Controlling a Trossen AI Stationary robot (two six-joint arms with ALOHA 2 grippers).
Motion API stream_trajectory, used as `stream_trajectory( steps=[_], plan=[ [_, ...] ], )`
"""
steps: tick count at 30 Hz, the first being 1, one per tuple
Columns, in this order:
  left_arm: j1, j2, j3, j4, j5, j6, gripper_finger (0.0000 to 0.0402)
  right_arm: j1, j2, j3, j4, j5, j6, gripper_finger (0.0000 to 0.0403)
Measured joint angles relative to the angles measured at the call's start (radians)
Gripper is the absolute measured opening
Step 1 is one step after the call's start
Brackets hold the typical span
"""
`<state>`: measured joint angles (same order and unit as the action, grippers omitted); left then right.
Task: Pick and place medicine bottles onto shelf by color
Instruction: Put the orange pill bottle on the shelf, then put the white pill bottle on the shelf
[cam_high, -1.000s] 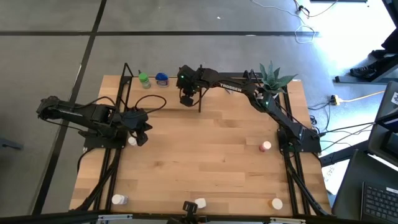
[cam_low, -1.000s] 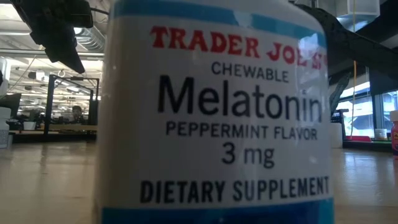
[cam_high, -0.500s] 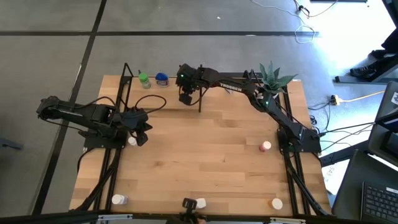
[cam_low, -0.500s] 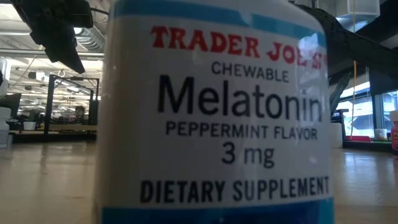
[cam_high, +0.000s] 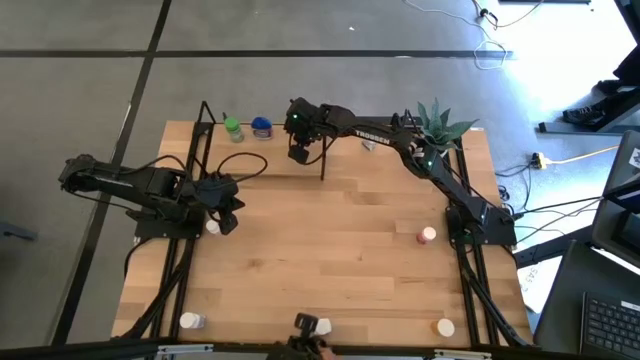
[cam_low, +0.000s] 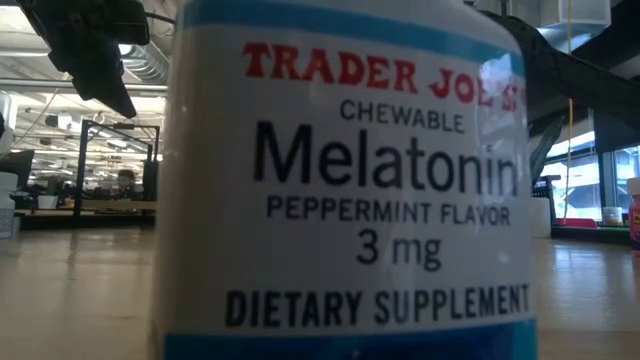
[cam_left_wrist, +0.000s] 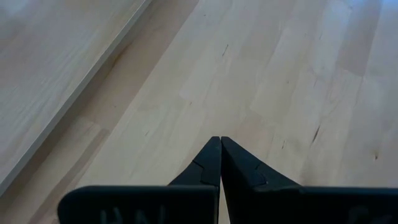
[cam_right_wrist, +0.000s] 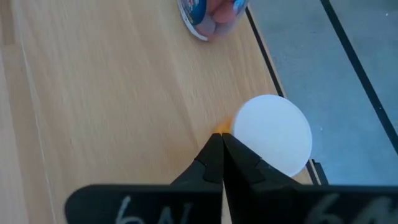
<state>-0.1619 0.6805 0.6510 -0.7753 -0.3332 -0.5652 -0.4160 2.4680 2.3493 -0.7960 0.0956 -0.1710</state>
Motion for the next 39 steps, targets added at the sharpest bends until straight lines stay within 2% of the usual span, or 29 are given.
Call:
stream_trajectory(
  steps=[6, 13, 18, 23, 27, 32, 39],
  plan=[
    [0.0, 0.0, 0.0, -0.022, 0.0, -0.009, 0.0, 0.021, -0.01, 0.004, -0.012, 0.005, -0.033, 0.0],
    [0.0, 0.0, 0.0, -0.109, -0.006, -0.137, 0.0, 0.07, -0.107, 0.008, -0.071, -0.01, 0.01, 0.0],
    [0.0, 0.0, 0.0, -0.168, -0.006, -0.165, 0.0, 0.11, -0.199, 0.008, -0.109, -0.005, 0.023, 0.0],
    [0.0, 0.0, 0.0, -0.179, 0.006, -0.166, 0.0, 0.155, -0.276, 0.007, -0.171, 0.047, 0.067, 0.0],
    [0.0, 0.0, 0.0, -0.181, 0.009, -0.166, 0.0, 0.2, -0.344, 0.008, -0.263, 0.094, 0.132, 0.0],
    [0.0, 0.0, 0.0, -0.185, 0.01, -0.166, 0.0, 0.251, -0.384, 0.007, -0.4, 0.093, 0.24, 0.0],
    [0.0, 0.0, 0.0, -0.184, 0.01, -0.161, 0.0, 0.343, -0.425, 0.007, -0.679, 0.095, 0.444, 0.0]
  ],
)
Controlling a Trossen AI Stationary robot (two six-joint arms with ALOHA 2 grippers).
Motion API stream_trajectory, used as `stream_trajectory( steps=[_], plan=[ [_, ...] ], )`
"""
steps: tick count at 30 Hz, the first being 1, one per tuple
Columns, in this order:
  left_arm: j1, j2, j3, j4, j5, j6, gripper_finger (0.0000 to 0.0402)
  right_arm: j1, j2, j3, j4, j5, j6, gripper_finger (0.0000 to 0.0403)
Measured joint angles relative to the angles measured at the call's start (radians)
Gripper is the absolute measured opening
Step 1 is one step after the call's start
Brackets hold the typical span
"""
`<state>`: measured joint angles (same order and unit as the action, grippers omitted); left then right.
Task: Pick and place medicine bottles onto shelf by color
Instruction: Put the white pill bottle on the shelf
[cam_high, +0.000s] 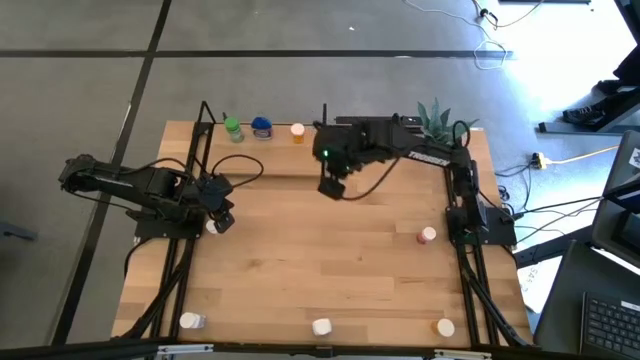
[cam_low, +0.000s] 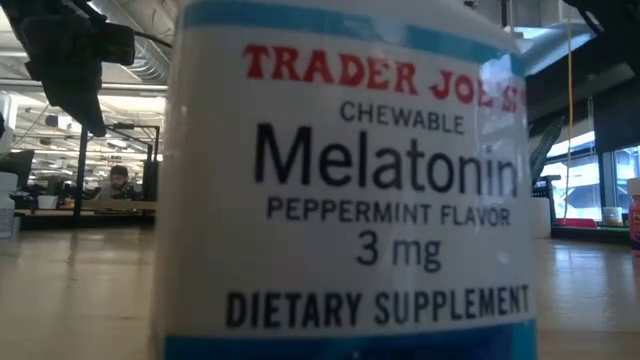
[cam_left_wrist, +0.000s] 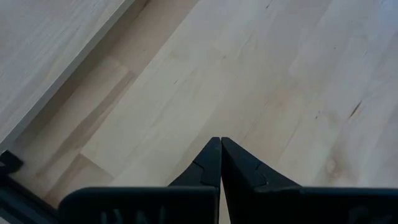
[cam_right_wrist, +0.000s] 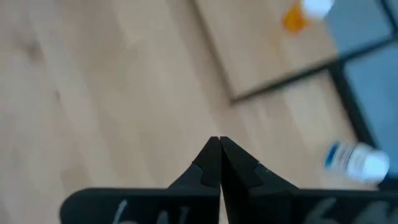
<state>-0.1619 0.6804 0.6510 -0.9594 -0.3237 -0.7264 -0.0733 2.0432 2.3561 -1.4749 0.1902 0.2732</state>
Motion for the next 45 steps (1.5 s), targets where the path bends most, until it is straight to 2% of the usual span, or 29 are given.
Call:
stream_trajectory(
  steps=[3, 9, 15, 19, 23, 28, 33, 39, 45],
  plan=[
    [0.0, 0.0, 0.0, 0.001, 0.0, 0.0, 0.0, 0.047, -0.014, 0.0, -0.093, 0.001, 0.074, 0.0],
    [0.0, 0.0, 0.0, 0.002, 0.003, -0.004, 0.0, 0.123, -0.015, -0.003, -0.095, 0.004, 0.085, 0.0],
    [-0.002, 0.0, 0.0, 0.003, 0.116, -0.056, 0.0, 0.144, -0.038, -0.02, -0.097, 0.037, 0.027, 0.0],
    [-0.03, 0.0, 0.0, 0.006, 0.161, -0.132, 0.0, 0.144, -0.08, -0.02, -0.096, 0.031, -0.068, 0.0],
    [-0.078, 0.0, 0.0, 0.035, 0.158, -0.163, 0.0, 0.133, -0.158, -0.021, -0.096, 0.026, -0.116, 0.0],
    [-0.136, 0.0, 0.0, 0.104, 0.118, -0.193, 0.0, 0.131, -0.263, -0.033, -0.095, 0.019, -0.097, 0.0],
    [-0.179, 0.0, 0.0, 0.164, 0.05, -0.208, 0.0, 0.129, -0.353, -0.145, -0.095, 0.02, -0.03, 0.0],
    [-0.209, 0.0, 0.0, 0.191, -0.004, -0.21, 0.0, 0.172, -0.455, -0.365, -0.036, -0.134, -0.041, 0.0],
    [-0.219, 0.0, 0.0, 0.2, -0.008, -0.21, 0.0, 0.206, -0.574, -0.563, 0.112, -0.108, 0.034, 0.0]
  ],
)
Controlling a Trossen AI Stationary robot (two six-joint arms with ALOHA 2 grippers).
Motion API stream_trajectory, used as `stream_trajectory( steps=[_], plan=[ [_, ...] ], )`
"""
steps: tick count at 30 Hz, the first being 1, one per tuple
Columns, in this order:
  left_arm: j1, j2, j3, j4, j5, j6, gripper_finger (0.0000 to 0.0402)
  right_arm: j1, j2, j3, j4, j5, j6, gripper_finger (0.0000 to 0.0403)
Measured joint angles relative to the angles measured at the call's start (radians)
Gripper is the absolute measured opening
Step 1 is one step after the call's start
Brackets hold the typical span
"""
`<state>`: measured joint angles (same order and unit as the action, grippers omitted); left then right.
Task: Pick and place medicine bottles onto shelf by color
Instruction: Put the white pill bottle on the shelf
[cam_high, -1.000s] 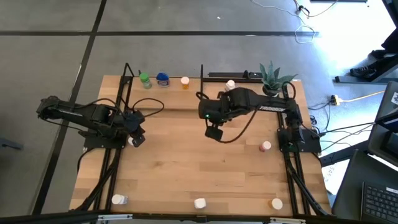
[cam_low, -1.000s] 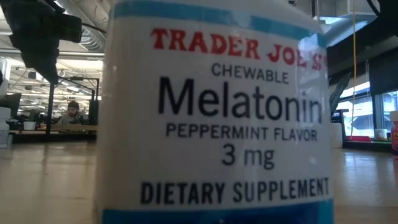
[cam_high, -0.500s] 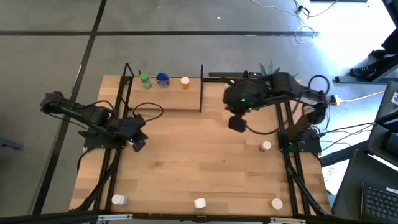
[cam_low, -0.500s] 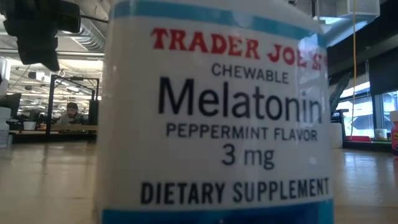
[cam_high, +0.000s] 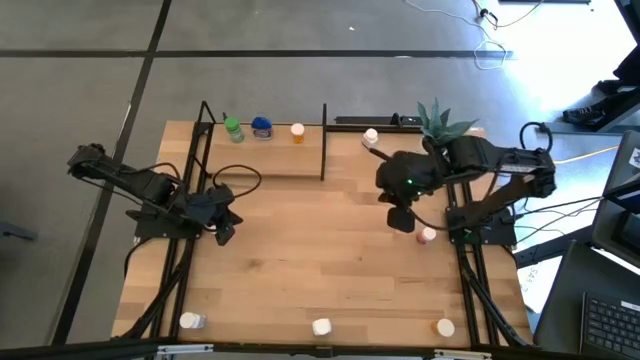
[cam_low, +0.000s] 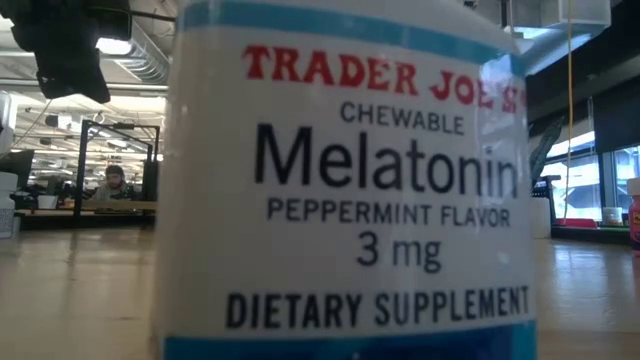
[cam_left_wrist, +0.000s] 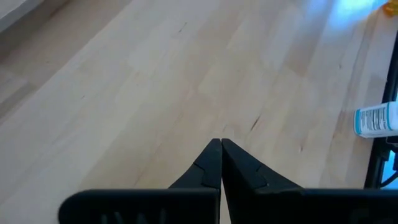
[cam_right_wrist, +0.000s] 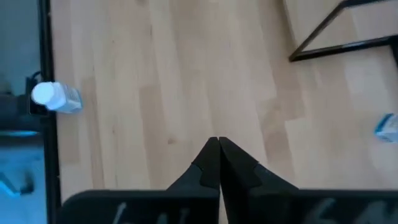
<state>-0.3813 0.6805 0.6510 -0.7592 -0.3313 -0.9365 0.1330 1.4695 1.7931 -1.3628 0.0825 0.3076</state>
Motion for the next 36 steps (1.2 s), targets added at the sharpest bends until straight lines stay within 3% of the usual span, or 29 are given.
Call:
stream_trajectory(
  steps=[5, 11, 20, 28, 36],
  plan=[
    [0.0, 0.0, 0.0, -0.02, -0.02, 0.004, 0.0, -0.011, -0.057, -0.141, 0.072, 0.107, 0.077, 0.0004],
    [0.0, 0.0, 0.0, -0.017, -0.024, 0.004, 0.0, -0.057, -0.058, -0.21, 0.086, 0.099, 0.08, 0.0036],
    [0.0, 0.0, 0.0, -0.017, -0.024, 0.004, 0.0, -0.116, -0.057, -0.214, 0.12, 0.1, 0.064, 0.0066],
    [0.0, 0.0, 0.0, -0.017, -0.024, 0.004, 0.0, -0.176, -0.054, -0.214, 0.225, 0.208, 0.316, 0.0064],
    [0.0, 0.0, 0.0, -0.017, -0.023, 0.004, 0.0, -0.196, -0.054, -0.214, 0.236, 0.212, 0.317, 0.0064]
  ],
)
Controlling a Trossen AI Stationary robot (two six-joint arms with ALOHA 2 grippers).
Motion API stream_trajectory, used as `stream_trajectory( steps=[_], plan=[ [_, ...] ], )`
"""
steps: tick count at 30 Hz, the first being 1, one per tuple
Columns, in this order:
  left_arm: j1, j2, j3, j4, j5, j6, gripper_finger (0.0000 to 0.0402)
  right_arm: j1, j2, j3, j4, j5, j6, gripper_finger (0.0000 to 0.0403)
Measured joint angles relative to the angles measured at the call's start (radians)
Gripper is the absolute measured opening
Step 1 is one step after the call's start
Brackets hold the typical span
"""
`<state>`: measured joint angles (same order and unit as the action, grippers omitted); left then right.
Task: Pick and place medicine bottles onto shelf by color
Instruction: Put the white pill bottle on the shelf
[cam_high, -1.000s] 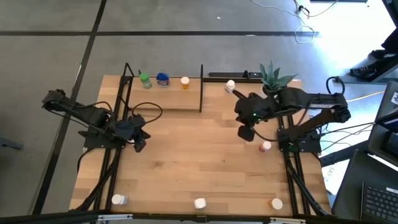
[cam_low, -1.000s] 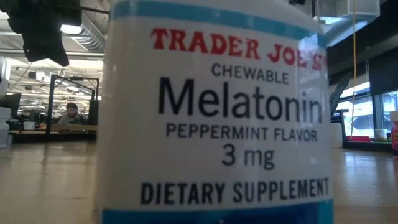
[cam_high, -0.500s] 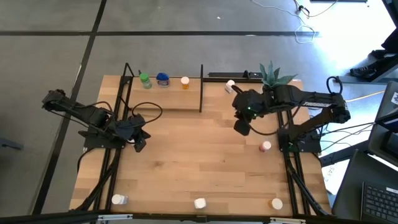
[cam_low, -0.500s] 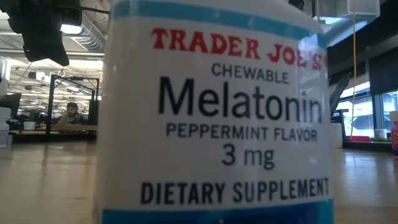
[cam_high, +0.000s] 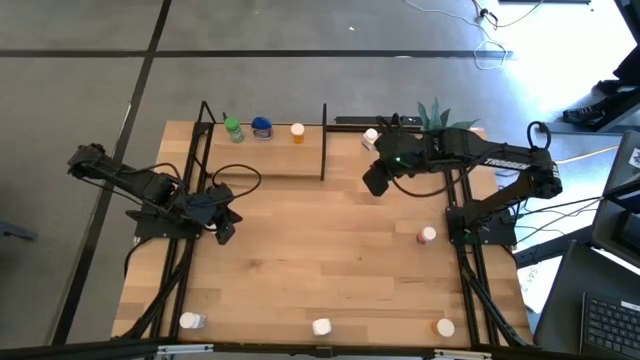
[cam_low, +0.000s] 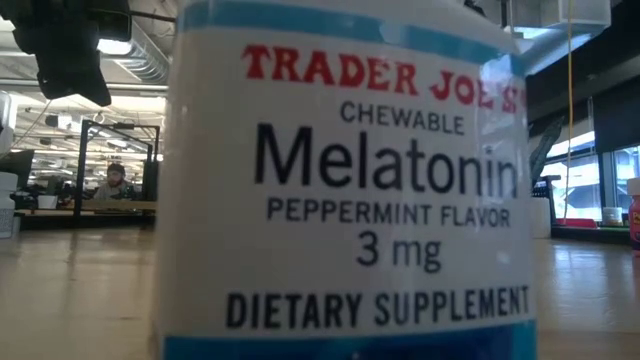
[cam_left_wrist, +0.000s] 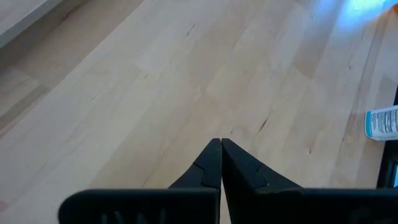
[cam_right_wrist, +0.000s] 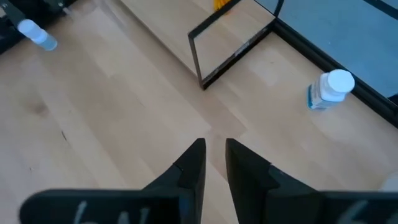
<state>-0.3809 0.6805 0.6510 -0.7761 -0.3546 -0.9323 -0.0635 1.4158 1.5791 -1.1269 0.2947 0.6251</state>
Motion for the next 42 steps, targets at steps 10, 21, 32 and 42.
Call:
stream_trajectory(
  steps=[10, 21, 32, 42],
  plan=[
    [0.0, 0.0, 0.0, 0.0, 0.0, 0.0, 0.0, 0.0, 0.0, 0.0, 0.019, 0.0, -0.003, 0.0064],
    [0.001, 0.0, 0.0, 0.038, -0.107, 0.076, 0.0, 0.0, 0.0, 0.0, 0.021, 0.001, 0.005, 0.0064],
    [0.001, 0.0, 0.0, 0.324, -0.334, 0.608, 0.0, 0.0, 0.0, 0.001, 0.049, 0.072, 0.027, 0.0064],
    [0.001, 0.0, 0.0, 0.341, -0.461, 0.754, 0.0, 0.0, 0.001, 0.002, 0.063, 0.072, 0.074, 0.0064]
  ],
)
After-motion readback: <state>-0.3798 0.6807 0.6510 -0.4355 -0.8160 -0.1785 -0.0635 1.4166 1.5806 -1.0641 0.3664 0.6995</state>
